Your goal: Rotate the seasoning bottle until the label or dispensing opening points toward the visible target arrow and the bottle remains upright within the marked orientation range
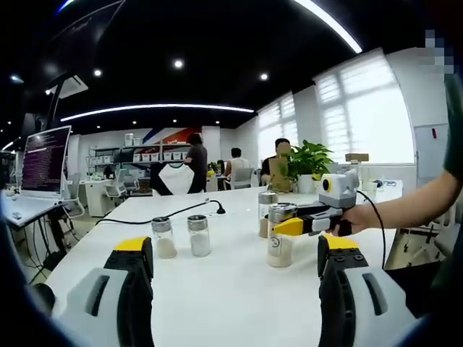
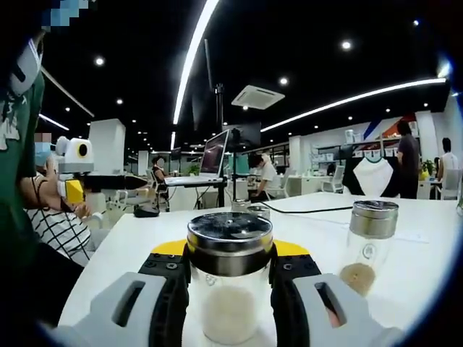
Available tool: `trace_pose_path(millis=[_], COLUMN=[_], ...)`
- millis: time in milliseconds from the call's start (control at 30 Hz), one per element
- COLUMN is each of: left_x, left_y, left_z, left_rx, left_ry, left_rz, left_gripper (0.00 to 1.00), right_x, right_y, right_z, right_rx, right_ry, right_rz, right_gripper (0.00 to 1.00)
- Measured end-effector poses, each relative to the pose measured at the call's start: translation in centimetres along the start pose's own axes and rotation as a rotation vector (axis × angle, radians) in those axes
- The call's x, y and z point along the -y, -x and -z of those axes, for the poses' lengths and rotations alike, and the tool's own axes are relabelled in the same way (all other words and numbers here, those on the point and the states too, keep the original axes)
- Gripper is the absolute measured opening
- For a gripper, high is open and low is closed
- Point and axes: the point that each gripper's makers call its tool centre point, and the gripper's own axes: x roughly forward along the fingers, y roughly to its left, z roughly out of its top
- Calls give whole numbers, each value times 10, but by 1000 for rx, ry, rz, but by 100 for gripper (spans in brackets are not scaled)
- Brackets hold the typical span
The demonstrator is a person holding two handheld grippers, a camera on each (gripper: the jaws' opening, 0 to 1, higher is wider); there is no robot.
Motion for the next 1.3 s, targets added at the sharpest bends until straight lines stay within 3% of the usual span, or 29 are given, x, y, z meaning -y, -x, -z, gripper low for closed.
trace_pose_path(millis=[200, 300, 467, 633, 667, 933, 1000, 1067, 1300], left_x=[-2, -6, -6, -6, -6, -6, -6, -5, -5], left_y=[2, 5, 7, 7, 6, 5, 4, 5, 5], left_z=[1, 2, 2, 2, 2, 3, 3, 3, 4], left_rx=[-3, -8, -5, -6, -6, -7, -9, -8, -9], left_ry=[13, 18, 21, 14, 9, 21, 23, 24, 24], left_rz=[0, -15, -19, -23, -22, -20, -21, -20, -17], left_gripper=[100, 100, 100, 100, 100, 100, 100, 100, 100], right_x=[-1, 8, 5, 16, 19, 10, 10, 12, 17], right_y=[0, 1, 4, 12, 14, 14, 14, 15, 20], right_z=[1, 6, 7, 15, 10, 4, 3, 8, 6], right_rx=[-16, -31, -39, -67, -29, 5, -4, -58, -31], right_ry=[8, -47, -27, -13, -3, -4, 5, 0, -29], right_rz=[6, 100, 151, 308, 365, 487, 533, 590, 725], right_gripper=[41, 49, 54, 53, 52, 52, 52, 48, 49])
